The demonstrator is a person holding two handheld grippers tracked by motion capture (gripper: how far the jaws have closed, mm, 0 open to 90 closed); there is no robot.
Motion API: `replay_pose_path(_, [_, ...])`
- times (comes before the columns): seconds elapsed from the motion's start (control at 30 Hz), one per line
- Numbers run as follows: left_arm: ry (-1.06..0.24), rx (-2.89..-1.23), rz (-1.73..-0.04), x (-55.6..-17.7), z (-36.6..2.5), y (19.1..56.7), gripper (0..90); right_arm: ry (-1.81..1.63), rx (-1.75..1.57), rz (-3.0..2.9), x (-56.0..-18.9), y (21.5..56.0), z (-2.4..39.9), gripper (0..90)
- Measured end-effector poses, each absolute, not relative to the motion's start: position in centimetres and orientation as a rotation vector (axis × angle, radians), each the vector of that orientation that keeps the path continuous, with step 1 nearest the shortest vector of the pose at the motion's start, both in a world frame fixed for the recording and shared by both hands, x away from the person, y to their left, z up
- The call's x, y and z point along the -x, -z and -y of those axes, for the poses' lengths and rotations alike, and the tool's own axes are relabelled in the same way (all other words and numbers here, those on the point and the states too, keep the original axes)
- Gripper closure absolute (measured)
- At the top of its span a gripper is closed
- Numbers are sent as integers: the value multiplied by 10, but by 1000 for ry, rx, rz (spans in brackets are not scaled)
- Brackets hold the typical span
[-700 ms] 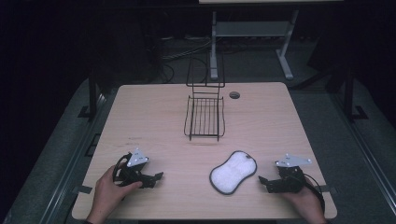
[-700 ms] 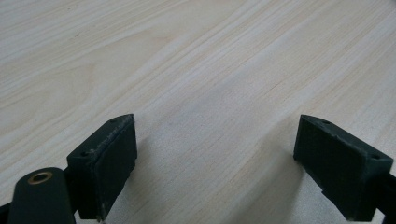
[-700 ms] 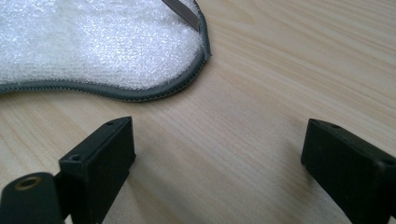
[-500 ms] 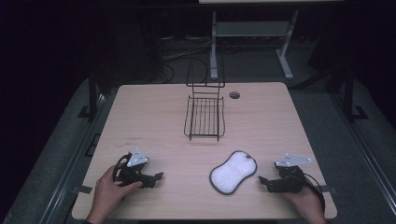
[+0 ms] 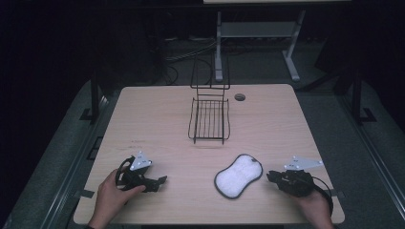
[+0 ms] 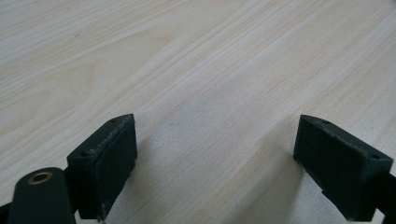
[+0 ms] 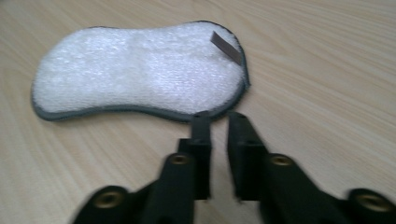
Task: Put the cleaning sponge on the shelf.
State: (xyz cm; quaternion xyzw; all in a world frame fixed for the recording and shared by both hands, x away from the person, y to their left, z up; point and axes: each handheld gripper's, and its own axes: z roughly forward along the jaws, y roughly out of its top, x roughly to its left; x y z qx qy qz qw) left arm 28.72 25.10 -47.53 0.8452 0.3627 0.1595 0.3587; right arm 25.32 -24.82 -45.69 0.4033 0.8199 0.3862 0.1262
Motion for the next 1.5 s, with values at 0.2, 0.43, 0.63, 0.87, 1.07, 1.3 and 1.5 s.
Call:
replay_pose_path(0.2, [-413,-2180,-936,-287,-251,475,126,-1165,-1153,-2442,-252,454,239,896])
replay_pose_path(0.43, [-412,-2174,-942,-288,-250,475,126,-1167,-1135,-2446,-259,453,232,895])
replay_pose_path(0.63, [-413,-2174,-944,-288,-250,475,126,-1152,-1129,-2447,-267,454,228,896])
replay_pose_path(0.87, [-414,-2173,-943,-288,-250,475,126,-1089,-1120,-2466,-280,459,221,895])
replay_pose_path(1.07, [-415,-2174,-944,-288,-250,475,126,-1077,-1126,-2469,-286,461,218,895])
replay_pose_path(1.3, [-414,-2173,-945,-288,-250,476,126,-1055,-1117,-2466,-299,461,212,896])
replay_pose_path(1.5, [-414,-2172,-945,-288,-250,475,126,-1050,-1108,-2462,-317,463,205,896])
